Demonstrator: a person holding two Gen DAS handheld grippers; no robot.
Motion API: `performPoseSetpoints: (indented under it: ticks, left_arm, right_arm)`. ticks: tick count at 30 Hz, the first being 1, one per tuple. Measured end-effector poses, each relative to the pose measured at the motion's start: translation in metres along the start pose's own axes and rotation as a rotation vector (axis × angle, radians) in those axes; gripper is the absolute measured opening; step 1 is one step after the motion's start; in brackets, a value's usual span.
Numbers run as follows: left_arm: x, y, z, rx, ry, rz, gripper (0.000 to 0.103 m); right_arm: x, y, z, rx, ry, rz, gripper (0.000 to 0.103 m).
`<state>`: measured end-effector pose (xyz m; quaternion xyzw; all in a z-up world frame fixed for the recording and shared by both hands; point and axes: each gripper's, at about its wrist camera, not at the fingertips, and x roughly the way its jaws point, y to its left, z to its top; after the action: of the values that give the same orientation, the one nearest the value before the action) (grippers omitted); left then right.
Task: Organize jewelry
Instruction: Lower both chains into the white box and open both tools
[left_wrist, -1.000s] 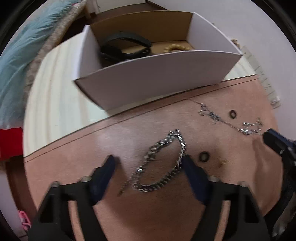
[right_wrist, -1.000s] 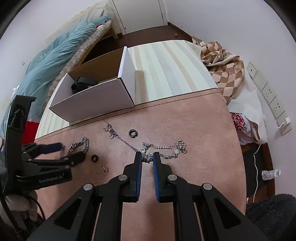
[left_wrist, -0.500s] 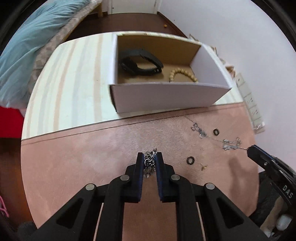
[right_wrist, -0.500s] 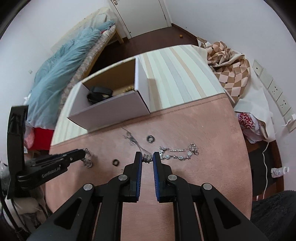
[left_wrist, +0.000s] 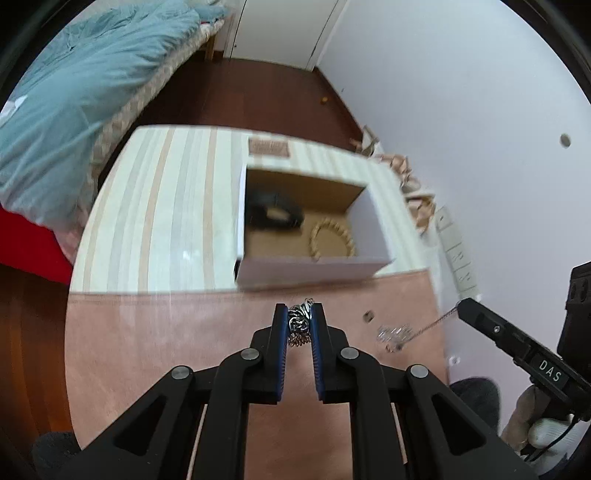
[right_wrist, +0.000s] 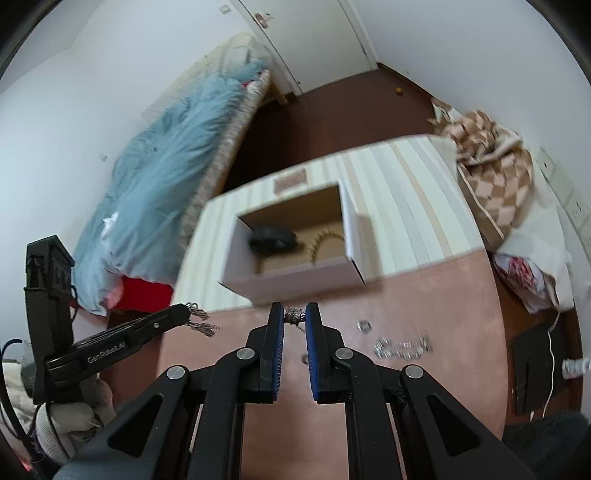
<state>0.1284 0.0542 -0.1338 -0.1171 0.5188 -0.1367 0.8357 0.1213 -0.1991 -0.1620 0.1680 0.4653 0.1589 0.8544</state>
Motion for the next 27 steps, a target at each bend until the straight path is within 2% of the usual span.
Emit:
performPoseSetpoints:
  ticks: [7, 12, 15, 20, 24, 27]
  left_arm:
    - [-0.022, -0.013, 0.046, 0.015, -0.077, -0.018, 0.009]
    - [-0.012, -0.015, 0.076, 0.020, -0.088, -0.010, 0.009]
    - [0.008, -0.011, 0.087, 0.008, -0.056, -0.004, 0.009]
    - [0.051, -0.003, 0.094, 0.003, 0.029, 0.036, 0.009]
    - [0.083, 0.003, 0.096, -0.008, 0.100, 0.057, 0.009]
    - [0.099, 0.009, 0.099, -0.036, 0.135, 0.104, 0.011]
  right_arm:
    - [-0.021, 0.035, 0.055, -0.083, -0.063, 0.042, 0.012]
    - [-0.007, 0.059, 0.101, -0.171, -0.058, 0.023, 0.012]
    - [0.020, 0.064, 0.123, -0.196, -0.015, -0.012, 0.012]
    - [0.068, 0.051, 0.147, -0.188, 0.057, -0.082, 0.012]
    - [0.100, 0.035, 0.155, -0.188, 0.107, -0.137, 0.012]
    - [0.123, 0.024, 0.156, -0.196, 0.152, -0.165, 0.012]
